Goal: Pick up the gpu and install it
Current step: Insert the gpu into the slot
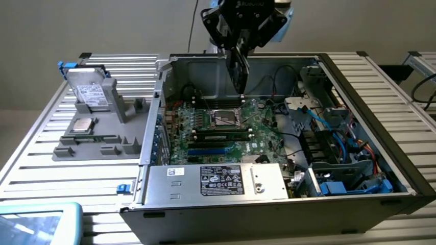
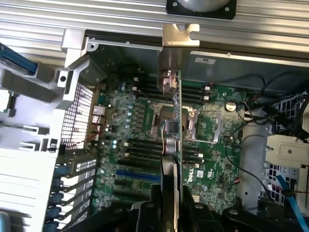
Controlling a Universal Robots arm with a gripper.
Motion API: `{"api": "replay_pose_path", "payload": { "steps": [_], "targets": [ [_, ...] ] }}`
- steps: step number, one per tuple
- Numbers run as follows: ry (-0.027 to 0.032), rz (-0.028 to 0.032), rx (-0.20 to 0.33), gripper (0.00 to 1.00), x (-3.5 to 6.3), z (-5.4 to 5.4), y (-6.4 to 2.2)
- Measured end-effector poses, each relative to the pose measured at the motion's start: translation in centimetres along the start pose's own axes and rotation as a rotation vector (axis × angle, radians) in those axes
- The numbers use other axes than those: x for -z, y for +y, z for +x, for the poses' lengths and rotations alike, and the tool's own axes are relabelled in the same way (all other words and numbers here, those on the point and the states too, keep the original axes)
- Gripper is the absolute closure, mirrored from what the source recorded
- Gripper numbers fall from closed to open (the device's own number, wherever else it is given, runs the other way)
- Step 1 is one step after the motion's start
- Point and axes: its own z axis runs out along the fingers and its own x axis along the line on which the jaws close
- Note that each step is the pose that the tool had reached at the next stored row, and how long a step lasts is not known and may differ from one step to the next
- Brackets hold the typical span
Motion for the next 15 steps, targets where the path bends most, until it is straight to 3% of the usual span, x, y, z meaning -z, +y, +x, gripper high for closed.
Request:
{"api": "replay_pose_path", "payload": {
  "steps": [4, 7, 15],
  "targets": [
    [0.0078, -0.0017, 0.072, 0.73, 0.00, 0.00, 0.00],
    [0.0119, -0.0069, 0.117, 0.73, -0.03, 0.00, -0.01],
    [0.0278, -0.0005, 0.260, 0.73, -0.06, 0.00, -0.01]
  ]
}}
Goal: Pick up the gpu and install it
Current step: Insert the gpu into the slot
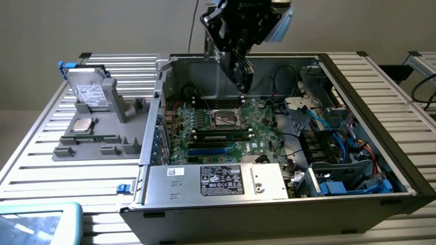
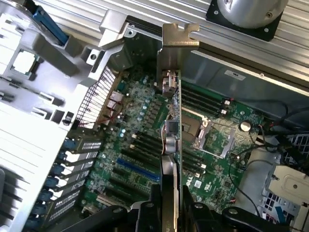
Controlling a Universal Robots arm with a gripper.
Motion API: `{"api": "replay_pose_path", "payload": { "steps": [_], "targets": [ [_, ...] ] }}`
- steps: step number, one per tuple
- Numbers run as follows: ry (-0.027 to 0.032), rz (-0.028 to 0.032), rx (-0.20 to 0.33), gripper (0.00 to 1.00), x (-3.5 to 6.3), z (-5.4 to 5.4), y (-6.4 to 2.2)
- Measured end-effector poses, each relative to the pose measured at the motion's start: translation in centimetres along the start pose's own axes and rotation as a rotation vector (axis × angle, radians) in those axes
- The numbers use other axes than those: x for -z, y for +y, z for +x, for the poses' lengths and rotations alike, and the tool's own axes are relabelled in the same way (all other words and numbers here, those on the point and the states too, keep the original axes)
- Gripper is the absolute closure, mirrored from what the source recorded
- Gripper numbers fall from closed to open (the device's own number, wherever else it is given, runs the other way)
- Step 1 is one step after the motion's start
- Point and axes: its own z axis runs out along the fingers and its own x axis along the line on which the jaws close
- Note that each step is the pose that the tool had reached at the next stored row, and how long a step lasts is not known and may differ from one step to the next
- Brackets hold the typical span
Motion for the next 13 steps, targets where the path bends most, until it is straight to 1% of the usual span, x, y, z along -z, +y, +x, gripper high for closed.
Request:
{"api": "replay_pose_path", "payload": {
  "steps": [6, 13],
  "targets": [
    [0.0133, 0.0030, 0.109, 0.73, -0.09, 0.00, -0.01],
    [0.0273, 0.0091, 0.235, 0.73, -0.13, -0.01, -0.02]
  ]
}}
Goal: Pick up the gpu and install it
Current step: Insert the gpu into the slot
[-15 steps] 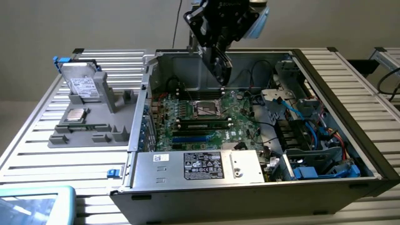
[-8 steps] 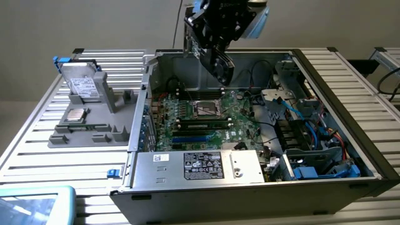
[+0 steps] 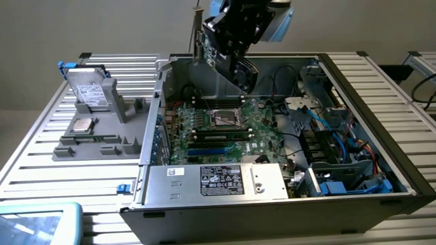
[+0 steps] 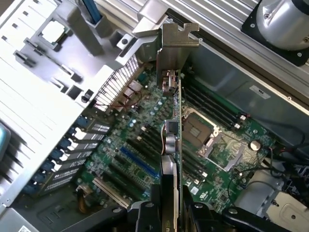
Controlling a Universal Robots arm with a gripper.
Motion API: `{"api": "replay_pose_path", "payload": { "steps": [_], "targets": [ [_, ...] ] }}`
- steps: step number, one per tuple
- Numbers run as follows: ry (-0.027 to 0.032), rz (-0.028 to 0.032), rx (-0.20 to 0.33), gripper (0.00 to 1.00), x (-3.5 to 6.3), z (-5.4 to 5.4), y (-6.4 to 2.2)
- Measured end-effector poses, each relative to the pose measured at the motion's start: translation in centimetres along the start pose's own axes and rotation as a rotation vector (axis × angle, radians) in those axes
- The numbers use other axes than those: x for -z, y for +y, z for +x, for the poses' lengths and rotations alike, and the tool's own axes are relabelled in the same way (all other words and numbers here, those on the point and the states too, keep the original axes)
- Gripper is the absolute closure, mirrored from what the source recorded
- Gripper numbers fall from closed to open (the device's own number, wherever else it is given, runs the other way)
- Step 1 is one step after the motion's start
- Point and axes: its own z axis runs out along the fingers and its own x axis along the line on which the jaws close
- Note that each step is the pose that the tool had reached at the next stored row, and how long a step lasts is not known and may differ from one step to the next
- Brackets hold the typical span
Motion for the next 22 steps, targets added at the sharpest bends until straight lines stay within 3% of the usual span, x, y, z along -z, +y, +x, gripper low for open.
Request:
{"api": "replay_pose_path", "payload": {
  "steps": [4, 9, 17, 22],
  "targets": [
    [0.0087, 0.0024, 0.068, 0.73, 0.00, -0.07, -0.05],
    [0.0133, 0.0036, 0.103, 0.73, 0.10, -0.84, -0.63],
    [0.0315, 0.0089, 0.245, 0.73, -0.05, -0.87, -0.68],
    [0.0391, 0.0159, 0.335, 0.73, -0.21, -0.88, -0.70]
  ]
}}
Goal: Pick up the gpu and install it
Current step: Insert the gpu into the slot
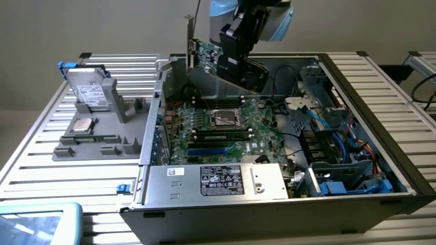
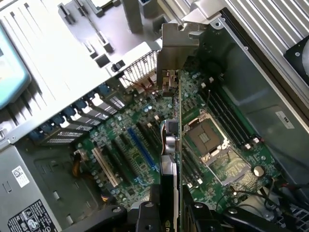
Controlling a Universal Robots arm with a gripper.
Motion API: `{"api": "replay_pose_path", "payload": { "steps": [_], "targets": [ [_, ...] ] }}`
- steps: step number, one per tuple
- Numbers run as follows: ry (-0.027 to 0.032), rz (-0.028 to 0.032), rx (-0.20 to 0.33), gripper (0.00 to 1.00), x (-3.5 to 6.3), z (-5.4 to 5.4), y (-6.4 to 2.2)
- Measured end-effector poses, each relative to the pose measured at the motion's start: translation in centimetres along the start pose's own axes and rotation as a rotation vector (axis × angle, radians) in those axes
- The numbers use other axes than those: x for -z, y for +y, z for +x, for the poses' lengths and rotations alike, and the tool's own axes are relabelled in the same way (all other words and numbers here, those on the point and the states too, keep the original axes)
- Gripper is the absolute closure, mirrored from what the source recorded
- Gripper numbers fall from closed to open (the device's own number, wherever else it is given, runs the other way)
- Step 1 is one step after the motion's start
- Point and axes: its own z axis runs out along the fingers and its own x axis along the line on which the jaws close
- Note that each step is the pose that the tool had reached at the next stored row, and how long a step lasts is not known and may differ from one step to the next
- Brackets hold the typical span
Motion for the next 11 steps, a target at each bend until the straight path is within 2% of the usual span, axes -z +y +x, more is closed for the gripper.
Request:
{"api": "replay_pose_path", "payload": {
  "steps": [4, 11],
  "targets": [
    [0.0014, 0.0141, 0.074, 0.73, -0.14, -0.01, -0.02],
    [-0.0006, 0.0441, 0.192, 0.73, -0.29, -0.01, -0.04]
  ]
}}
